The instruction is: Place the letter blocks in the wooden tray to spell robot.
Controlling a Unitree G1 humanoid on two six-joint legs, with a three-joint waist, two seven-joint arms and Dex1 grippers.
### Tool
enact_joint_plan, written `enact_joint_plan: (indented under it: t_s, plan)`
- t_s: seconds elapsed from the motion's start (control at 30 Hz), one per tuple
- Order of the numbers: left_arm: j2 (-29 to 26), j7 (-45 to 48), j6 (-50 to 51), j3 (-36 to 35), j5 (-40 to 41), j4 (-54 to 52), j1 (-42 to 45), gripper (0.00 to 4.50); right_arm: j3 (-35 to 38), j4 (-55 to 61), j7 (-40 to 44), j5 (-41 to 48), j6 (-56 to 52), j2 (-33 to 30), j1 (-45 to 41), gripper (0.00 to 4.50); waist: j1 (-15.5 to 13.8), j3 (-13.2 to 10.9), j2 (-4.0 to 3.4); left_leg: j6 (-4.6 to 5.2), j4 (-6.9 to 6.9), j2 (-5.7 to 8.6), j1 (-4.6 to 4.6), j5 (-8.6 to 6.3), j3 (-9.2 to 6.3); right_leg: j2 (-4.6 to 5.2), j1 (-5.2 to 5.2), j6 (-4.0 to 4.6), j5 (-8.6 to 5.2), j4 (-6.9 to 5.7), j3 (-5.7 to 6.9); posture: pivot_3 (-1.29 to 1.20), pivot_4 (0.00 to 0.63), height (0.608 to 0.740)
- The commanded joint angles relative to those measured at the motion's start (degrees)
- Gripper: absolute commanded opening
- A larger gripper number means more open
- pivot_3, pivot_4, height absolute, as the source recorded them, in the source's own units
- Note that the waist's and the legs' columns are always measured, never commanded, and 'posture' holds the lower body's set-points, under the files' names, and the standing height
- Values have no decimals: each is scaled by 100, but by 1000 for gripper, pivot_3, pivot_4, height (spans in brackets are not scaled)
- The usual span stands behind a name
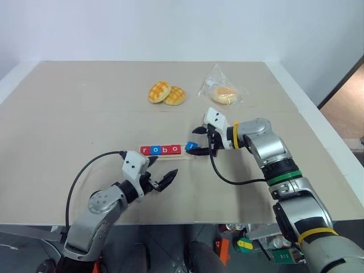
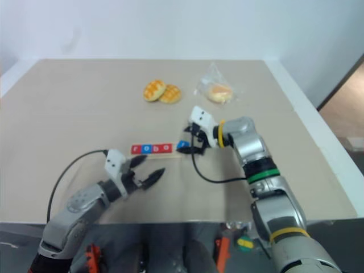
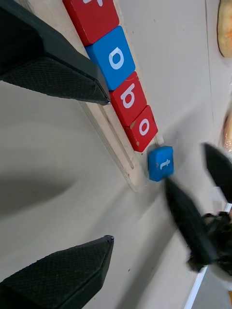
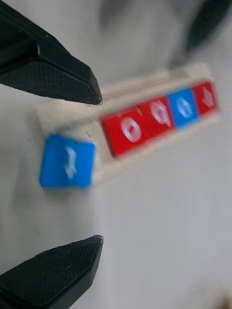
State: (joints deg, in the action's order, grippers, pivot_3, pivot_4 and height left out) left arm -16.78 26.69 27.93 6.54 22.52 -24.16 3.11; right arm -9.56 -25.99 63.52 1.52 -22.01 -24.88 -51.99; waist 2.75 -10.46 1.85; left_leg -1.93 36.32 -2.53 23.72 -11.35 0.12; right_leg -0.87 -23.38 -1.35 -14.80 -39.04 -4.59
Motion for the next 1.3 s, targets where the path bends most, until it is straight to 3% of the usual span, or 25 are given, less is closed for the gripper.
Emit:
enact_joint_plan:
  t_s: [0.03,0.13,0.37,0.47,0.8,1.3]
  plan:
    - [-20,-35,-43,-83,6,-215,-18,4500,488,668,-394,369,-270,2,149,4472,0,0,0,0,0,0,1,0,0,0,0,-1,0,1,0,0,150,740]
    - [-38,-41,-40,-108,15,-238,-44,4500,769,1431,-808,651,-771,68,635,3628,-3,1,1,1,-1,0,3,-1,-5,0,0,0,-2,2,3,0,150,740]
    - [-67,-19,-24,-109,26,-222,-27,4500,1108,2484,-1925,839,-1191,296,1636,1135,-4,1,1,0,2,2,8,-1,-7,3,-2,-27,-17,2,5,0,150,740]
    - [-79,4,-11,-103,44,-218,-29,4500,1161,2999,-2905,618,-1300,670,2066,98,6,1,0,0,2,1,7,0,-5,1,-4,-27,-17,1,3,0,150,740]
    - [-59,125,-99,-65,56,-194,6,4500,737,3652,-4040,271,-1699,1022,2676,10,1,1,0,-1,1,-2,5,1,0,-2,-6,-27,-16,1,-3,0,150,740]
    - [-71,164,-69,-54,33,-221,0,4500,406,3543,-4192,265,-1674,1081,2665,10,1,1,0,-1,1,-3,6,1,-2,-4,-6,-26,-16,1,-1,0,150,740]
